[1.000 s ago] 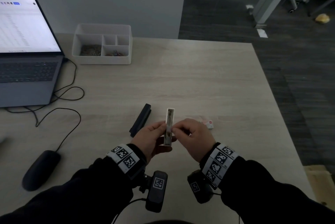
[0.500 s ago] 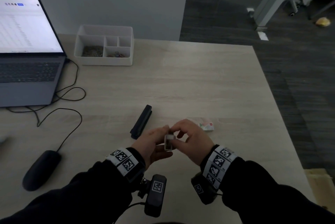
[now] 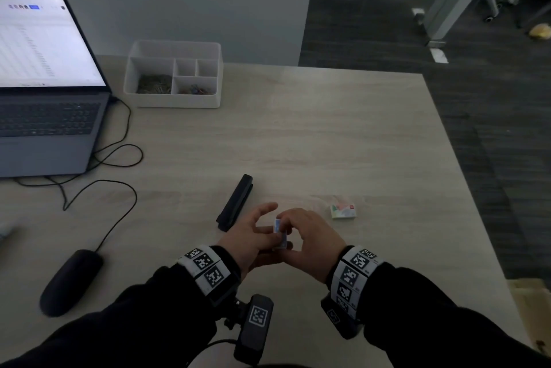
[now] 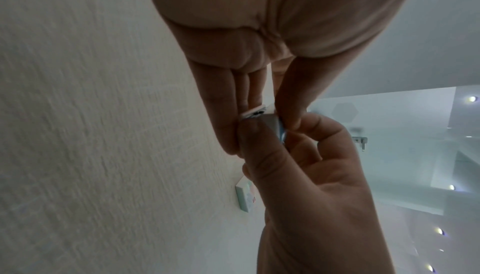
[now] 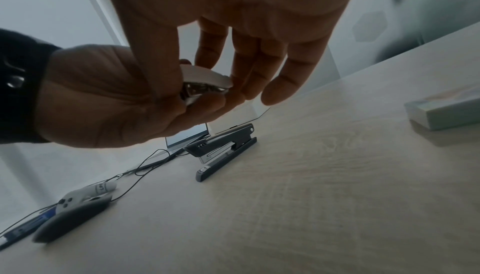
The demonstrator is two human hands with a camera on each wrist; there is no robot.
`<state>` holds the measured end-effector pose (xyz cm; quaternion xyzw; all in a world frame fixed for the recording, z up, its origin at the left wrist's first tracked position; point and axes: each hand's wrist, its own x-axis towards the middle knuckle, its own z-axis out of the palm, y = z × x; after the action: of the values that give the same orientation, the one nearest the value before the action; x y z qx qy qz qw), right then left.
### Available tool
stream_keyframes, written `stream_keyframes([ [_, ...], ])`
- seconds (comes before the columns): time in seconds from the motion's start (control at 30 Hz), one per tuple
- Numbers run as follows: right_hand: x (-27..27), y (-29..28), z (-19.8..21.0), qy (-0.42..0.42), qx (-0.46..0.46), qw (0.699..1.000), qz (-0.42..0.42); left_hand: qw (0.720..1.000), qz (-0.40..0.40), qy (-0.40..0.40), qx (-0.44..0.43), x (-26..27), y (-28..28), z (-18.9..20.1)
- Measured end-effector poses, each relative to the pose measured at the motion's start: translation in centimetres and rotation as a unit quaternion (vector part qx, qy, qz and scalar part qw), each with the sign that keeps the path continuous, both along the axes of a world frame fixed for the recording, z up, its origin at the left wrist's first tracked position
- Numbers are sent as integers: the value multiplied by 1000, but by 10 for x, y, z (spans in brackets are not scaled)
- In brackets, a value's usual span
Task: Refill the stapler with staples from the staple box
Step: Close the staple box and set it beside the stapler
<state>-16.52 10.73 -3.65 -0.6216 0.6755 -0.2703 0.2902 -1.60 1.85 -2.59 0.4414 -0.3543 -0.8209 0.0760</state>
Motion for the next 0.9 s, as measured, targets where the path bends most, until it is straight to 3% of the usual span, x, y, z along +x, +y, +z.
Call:
stream_keyframes([
  [0.13,-2,-5,-6,4,3,1000,-5,997,-45,-27,-49,-2,-7,1],
  [0.2,-5,-8,-12,-4,9,1000,-21,981,-104,-81,-142,-1,-14,2],
  [0.27,-11,-11,-18,-8,34,998,-55,938,-128,-159,-279,1,-26,3],
  [0.33,-20,-15,-21,-1,82,993,-82,880,-100,-233,-402,7,-41,2],
  [0.4,-28,-20,-22,11,130,988,-86,849,-56,-281,-444,15,-59,-4],
  [0.47,-34,-27,-23,20,161,983,-85,850,-47,-313,-422,22,-75,-15],
  [0.6,-41,-43,-28,39,212,974,-71,884,-96,-324,-324,25,-87,-35],
  [0.9,-56,-70,-45,84,228,969,-49,900,-88,-288,-314,-1,-80,-45],
])
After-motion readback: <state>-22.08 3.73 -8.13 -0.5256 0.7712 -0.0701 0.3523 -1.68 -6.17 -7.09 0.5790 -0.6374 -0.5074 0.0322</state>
